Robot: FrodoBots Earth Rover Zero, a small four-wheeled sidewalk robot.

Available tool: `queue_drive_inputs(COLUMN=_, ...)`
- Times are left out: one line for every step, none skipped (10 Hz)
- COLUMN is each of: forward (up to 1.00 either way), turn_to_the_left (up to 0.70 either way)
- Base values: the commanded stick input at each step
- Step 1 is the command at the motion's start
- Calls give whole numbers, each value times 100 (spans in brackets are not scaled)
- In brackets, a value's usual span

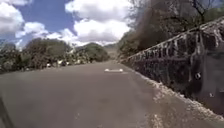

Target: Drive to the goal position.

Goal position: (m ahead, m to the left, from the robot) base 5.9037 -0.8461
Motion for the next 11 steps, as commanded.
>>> queue_drive_inputs(forward=70, turn_to_the_left=0)
queue_drive_inputs(forward=70, turn_to_the_left=0)
queue_drive_inputs(forward=70, turn_to_the_left=0)
queue_drive_inputs(forward=70, turn_to_the_left=0)
queue_drive_inputs(forward=70, turn_to_the_left=0)
queue_drive_inputs(forward=70, turn_to_the_left=0)
queue_drive_inputs(forward=70, turn_to_the_left=0)
queue_drive_inputs(forward=70, turn_to_the_left=0)
queue_drive_inputs(forward=70, turn_to_the_left=0)
queue_drive_inputs(forward=70, turn_to_the_left=0)
queue_drive_inputs(forward=70, turn_to_the_left=0)
